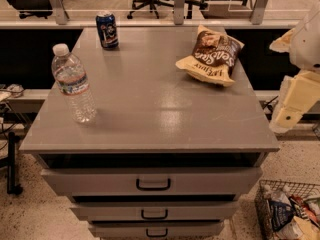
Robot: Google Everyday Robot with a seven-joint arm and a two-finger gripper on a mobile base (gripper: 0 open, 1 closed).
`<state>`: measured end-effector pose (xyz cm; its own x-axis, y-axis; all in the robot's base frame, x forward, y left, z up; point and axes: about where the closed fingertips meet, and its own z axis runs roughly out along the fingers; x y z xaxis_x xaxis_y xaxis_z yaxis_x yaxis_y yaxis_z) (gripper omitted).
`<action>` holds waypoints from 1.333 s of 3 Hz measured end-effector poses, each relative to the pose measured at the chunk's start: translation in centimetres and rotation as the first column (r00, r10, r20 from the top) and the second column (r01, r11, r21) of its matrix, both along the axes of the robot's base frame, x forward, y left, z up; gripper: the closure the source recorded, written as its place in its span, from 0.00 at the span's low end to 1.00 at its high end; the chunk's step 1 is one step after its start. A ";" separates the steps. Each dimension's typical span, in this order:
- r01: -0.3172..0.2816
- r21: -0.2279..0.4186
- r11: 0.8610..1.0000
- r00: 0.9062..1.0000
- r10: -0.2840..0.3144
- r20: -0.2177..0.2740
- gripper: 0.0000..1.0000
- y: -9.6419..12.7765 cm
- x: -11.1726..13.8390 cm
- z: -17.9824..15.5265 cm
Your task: Move brown chip bag near water bottle
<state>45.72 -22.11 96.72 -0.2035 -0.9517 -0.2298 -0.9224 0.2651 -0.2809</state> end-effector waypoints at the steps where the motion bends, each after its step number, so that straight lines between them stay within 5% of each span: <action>1: 0.001 0.020 1.000 0.997 -0.003 0.080 0.00 -1.3 5.0 -1.4; 2: 0.030 0.087 0.996 0.981 -0.045 0.187 0.00 -2.1 12.0 -2.9; 3: 0.084 0.209 0.974 0.962 -0.134 0.238 0.00 -2.2 17.7 -4.8; 4: 0.145 0.341 0.929 0.953 -0.224 0.204 0.00 -1.6 21.1 -7.3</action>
Offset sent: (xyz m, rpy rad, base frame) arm 0.2129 -0.0329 -0.0451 0.1755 -0.3397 -0.0954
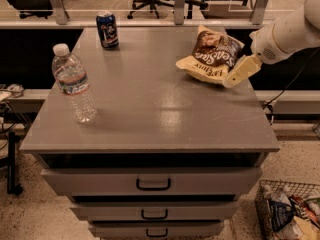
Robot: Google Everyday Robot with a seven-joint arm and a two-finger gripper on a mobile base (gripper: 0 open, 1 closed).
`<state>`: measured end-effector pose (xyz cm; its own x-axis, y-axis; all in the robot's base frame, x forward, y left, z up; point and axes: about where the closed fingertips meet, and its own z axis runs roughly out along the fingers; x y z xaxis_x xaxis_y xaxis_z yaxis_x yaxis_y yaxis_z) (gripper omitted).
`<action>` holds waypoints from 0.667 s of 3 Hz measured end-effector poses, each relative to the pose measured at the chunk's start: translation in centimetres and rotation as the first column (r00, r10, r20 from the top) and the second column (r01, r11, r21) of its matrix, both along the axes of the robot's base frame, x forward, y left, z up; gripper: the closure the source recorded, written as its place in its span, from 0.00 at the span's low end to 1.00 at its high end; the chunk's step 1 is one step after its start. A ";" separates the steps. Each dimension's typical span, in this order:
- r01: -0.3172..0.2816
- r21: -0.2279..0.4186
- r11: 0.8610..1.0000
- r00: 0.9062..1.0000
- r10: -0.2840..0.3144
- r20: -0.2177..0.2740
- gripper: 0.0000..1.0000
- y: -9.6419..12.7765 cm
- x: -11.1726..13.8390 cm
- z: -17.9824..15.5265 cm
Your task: Move brown chip bag near water bottle
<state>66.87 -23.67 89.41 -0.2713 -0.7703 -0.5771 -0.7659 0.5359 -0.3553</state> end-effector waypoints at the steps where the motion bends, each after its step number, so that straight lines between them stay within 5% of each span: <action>1: 0.024 0.132 0.991 0.999 -0.018 -0.042 0.00 2.0 2.2 -2.0; 2: 0.019 0.217 0.976 0.996 0.002 -0.094 0.19 4.0 2.8 -2.7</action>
Offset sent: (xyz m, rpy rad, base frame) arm 0.0333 0.0608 -0.0309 0.3232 0.1558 0.0017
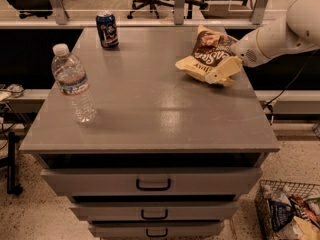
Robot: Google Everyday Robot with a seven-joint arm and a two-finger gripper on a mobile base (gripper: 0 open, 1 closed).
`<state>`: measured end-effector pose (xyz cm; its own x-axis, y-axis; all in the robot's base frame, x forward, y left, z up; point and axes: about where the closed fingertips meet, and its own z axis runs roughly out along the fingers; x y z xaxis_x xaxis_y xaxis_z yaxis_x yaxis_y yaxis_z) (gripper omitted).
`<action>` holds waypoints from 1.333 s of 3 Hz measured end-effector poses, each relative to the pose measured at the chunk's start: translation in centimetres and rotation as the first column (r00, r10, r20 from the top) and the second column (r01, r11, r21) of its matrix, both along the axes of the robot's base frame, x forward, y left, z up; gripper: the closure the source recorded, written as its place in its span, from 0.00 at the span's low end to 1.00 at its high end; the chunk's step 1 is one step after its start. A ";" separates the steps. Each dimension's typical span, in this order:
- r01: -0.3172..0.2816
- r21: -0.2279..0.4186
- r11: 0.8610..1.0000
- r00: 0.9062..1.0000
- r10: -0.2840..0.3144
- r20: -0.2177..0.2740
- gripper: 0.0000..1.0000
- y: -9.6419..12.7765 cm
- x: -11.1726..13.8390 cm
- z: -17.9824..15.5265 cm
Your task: Move brown chip bag near water bottle
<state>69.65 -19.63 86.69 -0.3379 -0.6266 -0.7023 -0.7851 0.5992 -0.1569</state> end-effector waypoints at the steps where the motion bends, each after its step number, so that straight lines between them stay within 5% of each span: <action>1: -0.011 0.050 0.999 0.999 0.013 -0.033 0.41 1.4 -0.4 -0.5; 3: -0.039 -0.005 0.999 0.993 0.040 0.112 0.88 2.9 -3.1 2.8; 4: -0.019 -0.056 0.998 0.974 0.031 0.222 1.00 3.0 -4.6 5.6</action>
Offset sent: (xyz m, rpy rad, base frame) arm -0.0357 0.0325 0.0355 -0.0048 -0.1442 0.0524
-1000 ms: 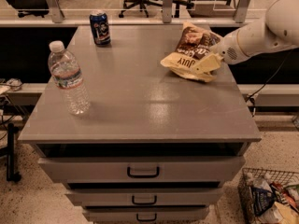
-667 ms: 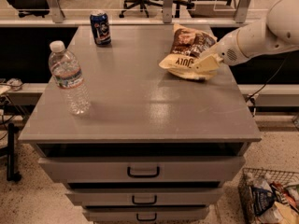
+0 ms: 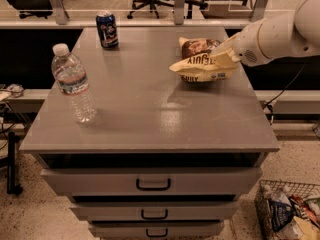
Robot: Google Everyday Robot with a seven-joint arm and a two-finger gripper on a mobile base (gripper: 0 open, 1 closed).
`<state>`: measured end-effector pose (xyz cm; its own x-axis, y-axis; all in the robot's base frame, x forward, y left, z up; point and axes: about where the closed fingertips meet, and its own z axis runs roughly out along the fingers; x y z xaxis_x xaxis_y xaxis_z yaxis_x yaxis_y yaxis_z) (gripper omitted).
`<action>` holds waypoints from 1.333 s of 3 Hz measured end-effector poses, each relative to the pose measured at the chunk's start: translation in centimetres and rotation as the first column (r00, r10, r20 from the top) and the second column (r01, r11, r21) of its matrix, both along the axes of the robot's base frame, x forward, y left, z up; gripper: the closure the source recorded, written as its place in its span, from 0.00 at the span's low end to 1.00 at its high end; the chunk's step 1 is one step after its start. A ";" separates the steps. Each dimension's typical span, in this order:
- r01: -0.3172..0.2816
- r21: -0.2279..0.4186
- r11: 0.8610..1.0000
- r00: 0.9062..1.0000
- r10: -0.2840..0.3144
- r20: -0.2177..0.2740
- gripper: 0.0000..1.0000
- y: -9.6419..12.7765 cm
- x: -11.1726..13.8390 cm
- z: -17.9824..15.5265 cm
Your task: Move brown chip bag near water bottle
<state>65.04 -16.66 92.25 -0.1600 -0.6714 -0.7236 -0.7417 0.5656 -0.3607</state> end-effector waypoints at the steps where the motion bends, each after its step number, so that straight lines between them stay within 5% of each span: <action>1: -0.001 0.000 1.000 1.000 0.001 -0.001 1.00 0.0 0.0 0.0; 2: -0.093 -0.012 0.996 0.996 0.093 0.010 1.00 1.7 -0.2 0.0; 3: -0.278 -0.033 0.960 0.960 0.279 0.014 1.00 4.8 -2.6 -0.2; 4: -0.471 -0.062 0.880 0.881 0.473 0.023 1.00 7.9 -6.2 -0.7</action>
Offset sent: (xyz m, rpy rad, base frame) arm -0.0095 0.0545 -0.0003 -0.0428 -0.0430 0.3303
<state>58.84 -8.79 91.52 0.2115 -0.6983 -0.6839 -0.9017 0.1306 -0.4122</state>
